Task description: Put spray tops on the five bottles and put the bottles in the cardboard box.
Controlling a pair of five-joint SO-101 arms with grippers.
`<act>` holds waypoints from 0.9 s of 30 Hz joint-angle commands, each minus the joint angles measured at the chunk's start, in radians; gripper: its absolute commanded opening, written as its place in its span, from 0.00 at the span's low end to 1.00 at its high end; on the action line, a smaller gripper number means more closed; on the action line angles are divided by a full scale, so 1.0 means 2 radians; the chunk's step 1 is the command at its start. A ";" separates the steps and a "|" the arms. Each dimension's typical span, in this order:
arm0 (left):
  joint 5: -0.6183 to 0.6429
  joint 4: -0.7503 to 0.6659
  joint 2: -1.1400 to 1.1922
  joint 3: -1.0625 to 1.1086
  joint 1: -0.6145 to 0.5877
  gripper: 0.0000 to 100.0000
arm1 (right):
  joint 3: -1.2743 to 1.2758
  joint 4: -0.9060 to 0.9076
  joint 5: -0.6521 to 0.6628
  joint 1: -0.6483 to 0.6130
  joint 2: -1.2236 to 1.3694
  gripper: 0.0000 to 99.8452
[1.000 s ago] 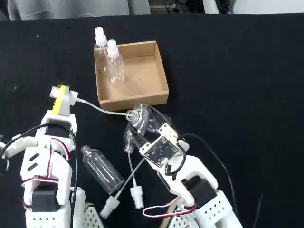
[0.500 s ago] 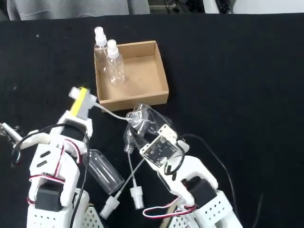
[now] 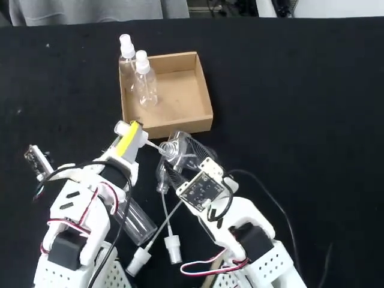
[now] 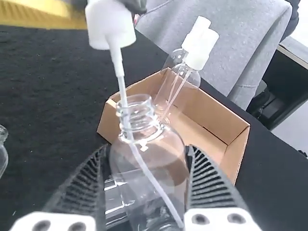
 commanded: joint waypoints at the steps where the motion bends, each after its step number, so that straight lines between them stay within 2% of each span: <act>1: -0.007 0.000 -0.004 0.000 0.007 0.03 | -0.002 0.002 0.000 -0.009 -0.046 0.07; 17: -0.009 0.003 -0.004 -0.003 0.009 0.03 | -0.002 0.002 0.000 -0.009 -0.046 0.07; 22: -0.070 0.008 -0.004 0.000 0.058 0.03 | -0.002 0.002 0.000 -0.009 -0.046 0.07; 27: -0.074 0.020 -0.004 -0.005 0.063 0.03 | -0.002 0.016 -0.001 -0.009 -0.049 0.07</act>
